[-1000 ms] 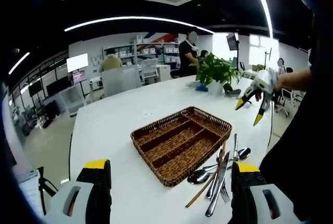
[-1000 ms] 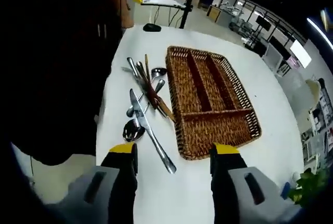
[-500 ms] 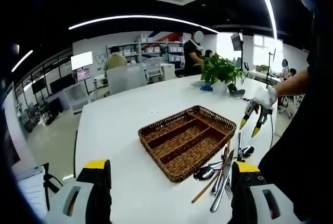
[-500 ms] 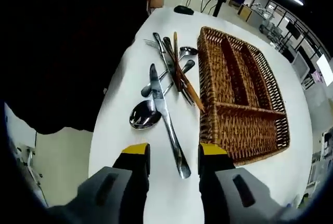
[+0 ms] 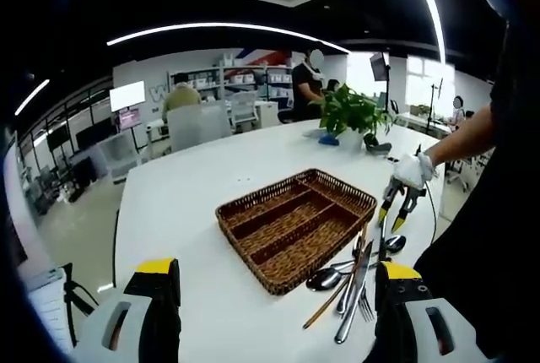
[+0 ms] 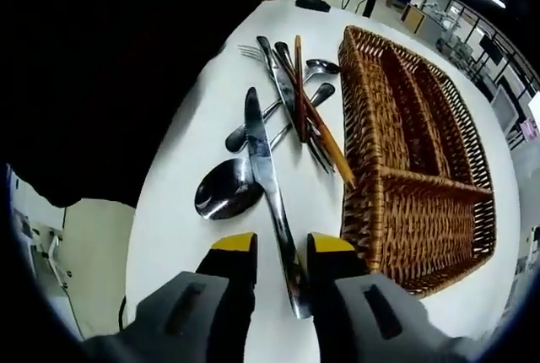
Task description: Arrange the knives, forks, and spoons in their matching storage slots by inserting each utensil handle-first until every utensil is classified and aligned in the correct compartment
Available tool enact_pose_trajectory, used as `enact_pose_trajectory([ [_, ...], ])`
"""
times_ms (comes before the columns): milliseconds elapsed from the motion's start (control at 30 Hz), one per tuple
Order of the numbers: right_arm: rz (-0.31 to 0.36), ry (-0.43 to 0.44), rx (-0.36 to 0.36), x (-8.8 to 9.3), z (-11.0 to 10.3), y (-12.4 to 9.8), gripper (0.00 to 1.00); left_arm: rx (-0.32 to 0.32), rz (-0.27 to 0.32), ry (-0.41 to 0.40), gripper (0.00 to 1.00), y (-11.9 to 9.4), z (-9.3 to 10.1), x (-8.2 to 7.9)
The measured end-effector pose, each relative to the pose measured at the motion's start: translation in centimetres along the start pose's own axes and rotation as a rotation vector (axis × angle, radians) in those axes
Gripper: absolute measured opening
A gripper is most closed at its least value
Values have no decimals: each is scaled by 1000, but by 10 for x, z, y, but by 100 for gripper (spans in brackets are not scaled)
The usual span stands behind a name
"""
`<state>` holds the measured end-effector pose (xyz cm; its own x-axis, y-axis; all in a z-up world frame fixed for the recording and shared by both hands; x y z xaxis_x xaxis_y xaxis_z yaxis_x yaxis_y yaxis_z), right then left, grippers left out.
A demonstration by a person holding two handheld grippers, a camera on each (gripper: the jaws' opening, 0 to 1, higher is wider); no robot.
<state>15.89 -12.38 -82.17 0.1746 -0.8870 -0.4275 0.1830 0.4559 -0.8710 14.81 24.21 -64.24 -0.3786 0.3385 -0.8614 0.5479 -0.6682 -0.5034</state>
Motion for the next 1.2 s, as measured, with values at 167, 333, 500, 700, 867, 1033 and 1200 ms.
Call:
enact_pose_trajectory([
  [167, 15, -6, -26, 0, -2, 6, 13, -5, -3, -5, 100, -2, 2, 1],
  [333, 49, -41, -40, -4, -4, 8, 7, -11, -4, -13, 100, -3, 4, 4],
  [500, 26, -120, -69, -8, -4, 9, 5, -12, -3, -17, 100, -2, 7, 5],
  [700, 27, -132, -59, -10, -4, 9, 4, -7, 3, -19, 100, 0, 9, 5],
  [867, 20, -148, -56, -12, -7, 8, 3, 36, -25, -23, 100, 14, 22, 15],
  [1033, 33, -127, -27, -14, -6, 4, 3, 97, -38, -25, 100, 42, 44, 27],
  [1200, 42, -115, -14, -16, -6, 3, 3, 215, -151, 103, 82, 84, 79, 46],
])
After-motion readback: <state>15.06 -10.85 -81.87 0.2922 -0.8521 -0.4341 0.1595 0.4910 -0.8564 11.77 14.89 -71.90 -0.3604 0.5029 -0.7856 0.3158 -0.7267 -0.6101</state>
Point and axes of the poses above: the point that each gripper's makers call its tool centre point, and the gripper's own axes: y roughly forward along the fingers, z roughly to its right, x roughly out of its underside, the point moved 5 cm from there along -y, roughly backward along the fingers, and after that the axes turned 10 degrees about x, right-handed, at the moved point
